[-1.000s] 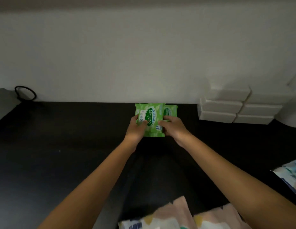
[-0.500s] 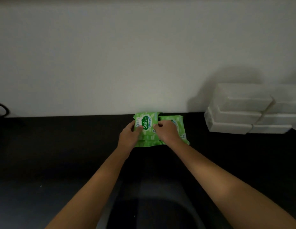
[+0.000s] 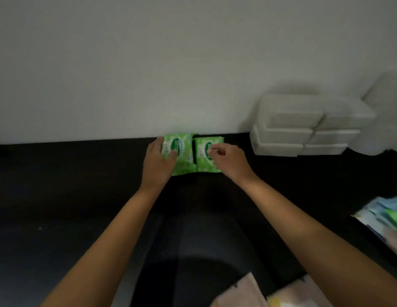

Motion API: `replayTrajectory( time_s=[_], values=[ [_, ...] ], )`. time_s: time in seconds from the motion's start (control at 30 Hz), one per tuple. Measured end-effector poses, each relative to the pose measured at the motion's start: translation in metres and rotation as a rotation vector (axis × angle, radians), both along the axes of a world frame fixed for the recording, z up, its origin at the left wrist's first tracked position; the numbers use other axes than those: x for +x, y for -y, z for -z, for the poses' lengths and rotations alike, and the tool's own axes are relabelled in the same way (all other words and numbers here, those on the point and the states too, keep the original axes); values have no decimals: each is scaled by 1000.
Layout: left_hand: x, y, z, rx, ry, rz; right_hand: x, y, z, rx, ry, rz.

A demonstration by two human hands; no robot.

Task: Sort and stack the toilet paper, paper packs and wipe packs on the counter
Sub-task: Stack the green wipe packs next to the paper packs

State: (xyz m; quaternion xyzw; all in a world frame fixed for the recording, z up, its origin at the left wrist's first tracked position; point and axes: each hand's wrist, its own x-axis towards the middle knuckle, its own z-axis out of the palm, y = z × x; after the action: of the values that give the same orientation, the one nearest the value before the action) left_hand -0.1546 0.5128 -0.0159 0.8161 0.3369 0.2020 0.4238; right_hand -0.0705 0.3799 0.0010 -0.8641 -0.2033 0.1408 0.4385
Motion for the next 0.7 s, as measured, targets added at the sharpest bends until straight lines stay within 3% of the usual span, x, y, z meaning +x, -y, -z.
replayTrajectory(
  time_s=[0.07,0.23,0.33,0.5,0.7],
  values=[
    [-2,27,-11,56,23,68,-6,36,-2,-22,16,-1],
    [10,113,-22,-247,-128,374,-16,139,-6,-129,-7,83],
    [16,160,-20,-265,-217,545,-18,196,-8,-149,-1,175],
    [33,231,-16,-334,-332,699,-2,286,-8,-152,91,406],
    [74,314,-22,-356,-316,779,24,376,-2,-244,97,669]
  ],
)
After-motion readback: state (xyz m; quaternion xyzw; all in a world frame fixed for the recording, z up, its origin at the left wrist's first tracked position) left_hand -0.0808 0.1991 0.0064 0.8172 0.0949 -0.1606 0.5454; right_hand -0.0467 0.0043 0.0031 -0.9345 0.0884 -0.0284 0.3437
